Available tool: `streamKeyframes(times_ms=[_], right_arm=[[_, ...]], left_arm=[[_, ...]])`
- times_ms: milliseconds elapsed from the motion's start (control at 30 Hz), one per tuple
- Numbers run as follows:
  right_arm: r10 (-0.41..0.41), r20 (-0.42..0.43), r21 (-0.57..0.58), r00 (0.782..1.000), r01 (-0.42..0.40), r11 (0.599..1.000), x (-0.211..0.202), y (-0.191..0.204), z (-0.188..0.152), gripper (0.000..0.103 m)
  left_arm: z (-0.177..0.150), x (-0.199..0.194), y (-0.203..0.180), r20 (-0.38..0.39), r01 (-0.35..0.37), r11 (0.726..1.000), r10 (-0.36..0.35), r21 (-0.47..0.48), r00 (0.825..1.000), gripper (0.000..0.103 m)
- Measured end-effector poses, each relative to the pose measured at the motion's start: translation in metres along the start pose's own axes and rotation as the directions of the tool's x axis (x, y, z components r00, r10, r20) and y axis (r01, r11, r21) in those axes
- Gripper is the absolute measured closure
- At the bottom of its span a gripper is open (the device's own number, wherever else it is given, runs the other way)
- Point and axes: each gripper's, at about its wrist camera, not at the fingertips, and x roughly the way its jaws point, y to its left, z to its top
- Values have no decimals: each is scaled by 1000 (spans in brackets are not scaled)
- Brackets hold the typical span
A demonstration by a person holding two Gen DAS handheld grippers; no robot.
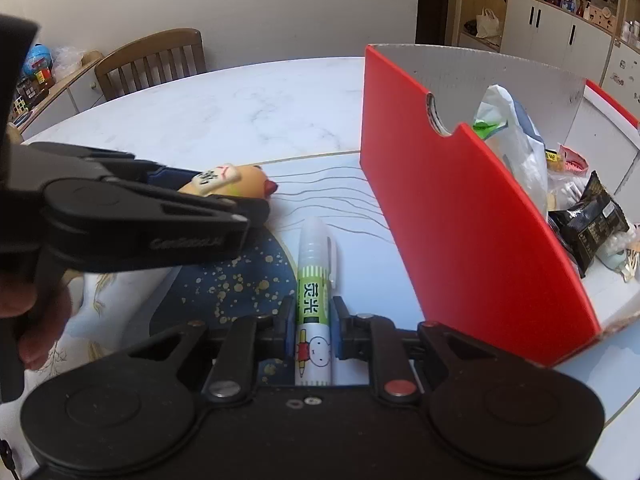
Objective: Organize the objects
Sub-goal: 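Grasp the orange lucky-cat figure with the left gripper while the right gripper grasps the glue stick, then carry the lucky-cat figure and glue stick over the shoebox with both grippers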
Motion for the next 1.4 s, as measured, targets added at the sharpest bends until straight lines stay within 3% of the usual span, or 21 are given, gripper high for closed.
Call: streamKeyframes(times_ms=[433,967,1167,1400], right_arm=[[74,54,11,996,-75,997,-52,1,-1,87],[139,131,22,982,-143,989,-142,-39,18,86],[132,161,40,978,-140,989,-158,-75,26,86],[93,184,72,978,-108,992,-157,-126,41,86]], left_arm=[[-11,-62,-12,1,-12,998,12,-65,1000,56],[11,-143,-51,31,4,992,0,-130,1000,56],[33,-150,-84,58,48,992,-42,-116,997,56],[65,-131,-132,82,73,994,-67,-76,994,56]])
